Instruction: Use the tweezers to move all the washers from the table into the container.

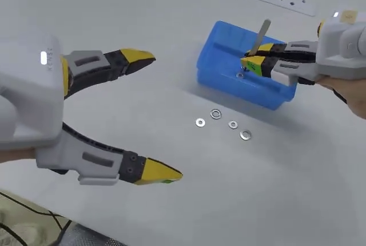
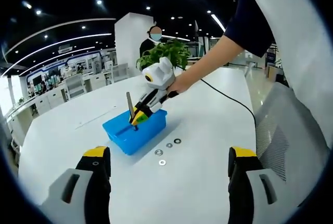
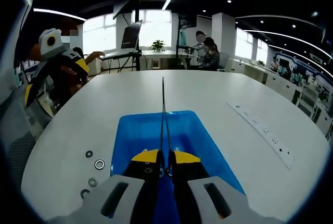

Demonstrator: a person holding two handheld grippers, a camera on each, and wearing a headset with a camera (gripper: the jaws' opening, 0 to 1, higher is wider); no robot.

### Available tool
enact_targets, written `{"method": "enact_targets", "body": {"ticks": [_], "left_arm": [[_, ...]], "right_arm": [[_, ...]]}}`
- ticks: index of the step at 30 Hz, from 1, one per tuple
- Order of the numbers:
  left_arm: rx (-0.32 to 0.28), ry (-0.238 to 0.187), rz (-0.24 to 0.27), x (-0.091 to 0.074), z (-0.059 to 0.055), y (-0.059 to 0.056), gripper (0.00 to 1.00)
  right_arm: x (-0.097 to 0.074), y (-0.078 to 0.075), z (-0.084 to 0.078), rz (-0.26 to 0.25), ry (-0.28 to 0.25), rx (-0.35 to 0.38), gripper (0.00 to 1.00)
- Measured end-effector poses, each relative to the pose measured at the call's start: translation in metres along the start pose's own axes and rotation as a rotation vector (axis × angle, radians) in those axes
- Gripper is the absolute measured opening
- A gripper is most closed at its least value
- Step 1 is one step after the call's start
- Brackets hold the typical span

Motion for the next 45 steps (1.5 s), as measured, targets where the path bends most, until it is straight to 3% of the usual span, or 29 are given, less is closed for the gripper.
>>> {"method": "enact_targets", "body": {"ticks": [7,12,21,25,28,32,36,38,39,45], "left_arm": [[0.004,-0.003,-0.004,0.002,0.002,0.003,0.99],[0.019,0.018,-0.014,0.002,0.001,-0.001,0.99],[0.018,0.038,-0.012,0.002,-0.001,-0.003,0.99],[0.041,0.035,0.048,0.011,0.006,0.014,0.97],[0.048,0.007,0.078,0.023,0.013,0.028,0.96],[0.073,0.004,0.073,0.041,0.018,0.045,0.95],[0.022,-0.031,0.058,0.061,0.023,0.066,0.9],[0.094,-0.012,0.038,0.071,0.029,0.073,0.88],[0.106,-0.022,0.034,0.078,0.033,0.076,0.86],[0.083,-0.067,-0.008,0.105,0.042,0.096,0.73]], "right_arm": [[0.002,0.003,0.0,0.01,0.011,-0.006,0.09],[0.003,0.004,-0.001,0.01,0.019,0.002,0.1],[0.0,0.006,0.006,0.002,-0.011,0.016,0.09],[-0.004,0.009,0.012,0.0,-0.02,-0.001,0.09],[-0.007,0.008,0.014,-0.003,-0.018,-0.013,0.09],[-0.012,0.008,0.016,-0.011,-0.022,-0.016,0.09],[-0.016,0.012,0.018,-0.003,-0.011,-0.043,0.09],[-0.016,0.013,0.018,0.004,-0.004,-0.056,0.09],[-0.016,0.014,0.018,0.008,-0.002,-0.059,0.09],[-0.014,0.016,0.018,0.022,0.012,-0.082,0.09]]}}
Point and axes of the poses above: the centre of the closed fingertips' face, and the gripper's own axes: x roughly forward along the fingers, y roughly to its left, z roughly out of its top, the point moved 10 cm from there along -x, roughly backward along the fingers, and after that the axes turned 11 degrees about x, right-handed, at the moved point
